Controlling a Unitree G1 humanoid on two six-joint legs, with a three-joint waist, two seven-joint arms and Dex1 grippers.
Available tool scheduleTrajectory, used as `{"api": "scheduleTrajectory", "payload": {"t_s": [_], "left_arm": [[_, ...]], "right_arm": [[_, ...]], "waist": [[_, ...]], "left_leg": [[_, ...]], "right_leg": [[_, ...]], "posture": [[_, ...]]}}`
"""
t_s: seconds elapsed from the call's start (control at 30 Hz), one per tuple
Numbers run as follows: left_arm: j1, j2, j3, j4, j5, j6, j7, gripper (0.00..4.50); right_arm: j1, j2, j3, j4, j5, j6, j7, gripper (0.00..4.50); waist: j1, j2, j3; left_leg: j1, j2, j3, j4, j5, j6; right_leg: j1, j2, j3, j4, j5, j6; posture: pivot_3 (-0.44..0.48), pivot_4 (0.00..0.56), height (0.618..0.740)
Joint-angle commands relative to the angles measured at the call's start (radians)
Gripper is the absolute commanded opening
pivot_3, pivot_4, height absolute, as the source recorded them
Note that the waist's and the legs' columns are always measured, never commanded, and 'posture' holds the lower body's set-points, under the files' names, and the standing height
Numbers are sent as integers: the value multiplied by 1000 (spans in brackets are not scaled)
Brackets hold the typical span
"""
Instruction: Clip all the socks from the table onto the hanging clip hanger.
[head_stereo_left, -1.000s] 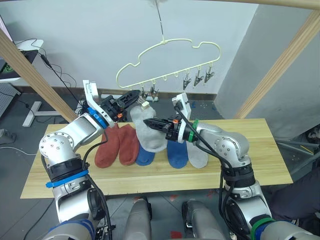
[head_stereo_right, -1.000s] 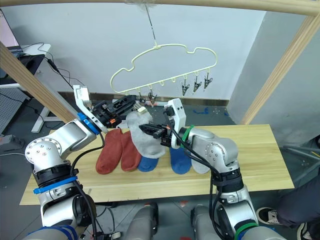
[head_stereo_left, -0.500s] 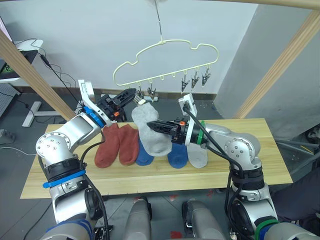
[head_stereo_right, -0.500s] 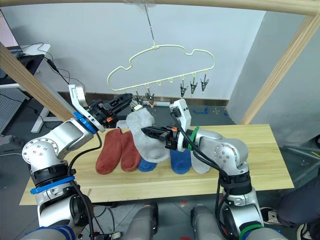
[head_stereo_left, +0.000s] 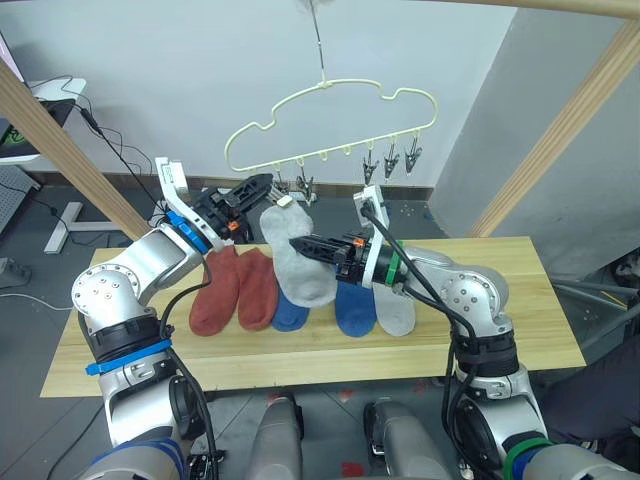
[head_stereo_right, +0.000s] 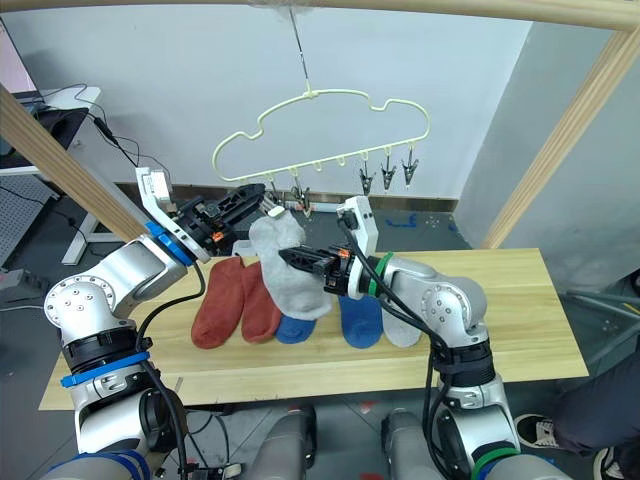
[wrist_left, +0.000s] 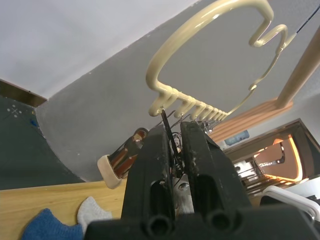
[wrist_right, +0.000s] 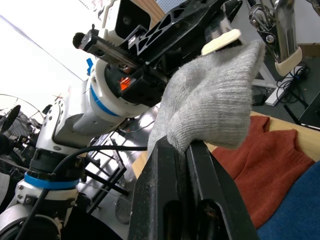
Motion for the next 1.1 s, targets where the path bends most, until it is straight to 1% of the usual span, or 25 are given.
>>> {"api": "scheduleTrajectory", "payload": {"t_s": [0.03,0.13,0.3,0.37,0.4,0.5,0.53,0.6,0.63,0.77,0.8,0.83,0.9,0.97,1.0,1.1], "left_arm": [[-7,13,-7,-35,-37,-7,-8,30],[-6,14,-15,-37,-35,-13,-11,30],[-5,17,-30,-57,6,-55,-46,30],[-2,25,-38,-63,20,-71,-60,740],[0,29,-41,-65,26,-76,-67,924],[6,39,-43,-66,37,-92,-73,1915],[6,44,-42,-66,38,-96,-74,2143],[8,58,-35,-70,29,-90,-73,2782],[12,67,-32,-76,24,-86,-73,3019],[54,106,-24,-122,17,-79,-69,4238],[78,126,-30,-152,36,-83,-80,4493],[99,140,-34,-179,45,-85,-86,4493],[127,161,-45,-215,61,-91,-100,4493],[173,193,-73,-279,146,-143,-134,4500],[198,206,-85,-307,197,-178,-148,4500],[262,234,-112,-358,313,-265,-191,4500]], "right_arm": [[-37,18,-11,5,7,-37,-1,22],[-53,22,-17,19,10,-48,-2,22],[-57,25,-7,34,2,-63,0,22],[-52,26,4,34,-4,-69,1,0],[-47,27,15,33,-11,-74,3,0],[-21,38,61,24,-37,-91,5,0],[-12,41,79,20,-48,-99,7,0],[0,44,119,19,-74,-119,15,0],[2,46,133,22,-84,-128,19,0],[-1,58,178,54,-125,-172,32,0],[-7,65,190,82,-143,-194,35,0],[-10,69,199,105,-158,-212,40,0],[-13,74,210,135,-180,-237,50,0],[-14,75,222,169,-207,-267,66,518],[-14,72,231,186,-224,-285,74,691],[1,37,278,211,-294,-340,105,1728]], "waist": [[0,0,0],[0,0,0],[1,0,0],[1,0,0],[1,0,0],[0,0,0],[0,0,0],[-1,0,0],[-2,0,0],[-4,0,0],[-3,0,0],[-3,0,0],[-2,0,0],[2,0,0],[5,0,0],[16,0,0]], "left_leg": [[0,0,0,0,0,0],[-1,0,0,0,0,0],[-3,0,0,0,0,0],[-3,0,0,0,0,0],[-3,0,0,0,0,0],[-4,0,0,0,0,0],[-4,0,0,0,0,0],[-4,0,0,0,0,0],[-4,0,0,0,0,0],[-4,0,0,0,0,0],[-4,0,0,0,0,0],[-4,0,0,0,0,0],[-4,1,0,0,0,0],[-4,1,0,0,0,0],[-4,0,0,0,0,0],[-4,0,1,0,0,-1]], "right_leg": [[0,0,0,0,0,0],[-1,0,0,0,0,-1],[-3,0,0,0,1,-2],[-3,0,0,0,1,-2],[-3,0,0,0,1,-2],[-3,0,0,0,1,-2],[-3,0,0,0,1,-2],[-4,0,0,0,1,-2],[-4,0,0,0,1,-2],[-5,0,0,0,1,-2],[-5,0,0,0,1,-2],[-5,0,0,0,1,-2],[-5,0,0,0,2,-3],[-5,0,0,0,2,-3],[-5,0,0,0,2,-3],[-5,0,0,0,2,-3]], "posture": [[57,262,740],[55,262,740],[54,260,740],[54,260,740],[56,255,740],[56,255,740],[56,255,740],[56,255,740],[56,255,740],[77,246,740],[77,246,740],[92,244,740],[92,244,740],[115,240,740],[120,240,740],[130,234,740]]}}
